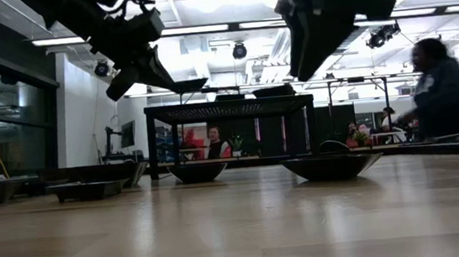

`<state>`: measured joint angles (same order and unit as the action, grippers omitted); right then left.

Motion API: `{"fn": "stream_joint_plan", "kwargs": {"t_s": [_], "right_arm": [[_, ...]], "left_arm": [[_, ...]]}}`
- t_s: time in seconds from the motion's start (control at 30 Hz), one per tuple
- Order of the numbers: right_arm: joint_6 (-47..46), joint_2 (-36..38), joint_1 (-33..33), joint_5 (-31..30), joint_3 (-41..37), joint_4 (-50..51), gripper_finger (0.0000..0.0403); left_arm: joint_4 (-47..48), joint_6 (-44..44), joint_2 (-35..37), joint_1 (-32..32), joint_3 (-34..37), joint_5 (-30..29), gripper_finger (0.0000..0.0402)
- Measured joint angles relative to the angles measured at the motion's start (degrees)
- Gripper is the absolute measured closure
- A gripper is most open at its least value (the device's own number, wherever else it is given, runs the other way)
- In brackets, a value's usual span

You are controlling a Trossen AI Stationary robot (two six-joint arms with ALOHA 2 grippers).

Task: Pick & Place Mini shaped plates
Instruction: Put the black leaf-shaped plate on the shelf

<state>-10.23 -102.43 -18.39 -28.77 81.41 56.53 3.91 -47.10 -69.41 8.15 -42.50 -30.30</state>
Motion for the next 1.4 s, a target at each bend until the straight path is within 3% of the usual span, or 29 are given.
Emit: {"fn": "stream_joint_plan", "kwargs": {"t_s": [0.23,0.5,0.93,1.4], "right_arm": [[-2.8,0.0,0.0,0.0,-3.7,-2.8,0.0260],[-2.9,0.0,0.0,-0.1,-4.3,-5.1,0.0263],[-2.8,0.0,0.0,0.0,-4.3,-6.9,0.0263],[-2.8,0.0,0.0,0.0,-4.3,-7.4,0.0263]], "left_arm": [[0.1,7.1,0.0,5.8,-0.8,4.8,0.0400],[10.3,17.4,-0.1,10.9,-10.0,10.4,0.0400],[23.0,22.1,-8.8,11.4,-20.7,9.8,0.0400],[24.6,23.6,-12.2,11.3,-21.7,6.1,0.0399]]}}
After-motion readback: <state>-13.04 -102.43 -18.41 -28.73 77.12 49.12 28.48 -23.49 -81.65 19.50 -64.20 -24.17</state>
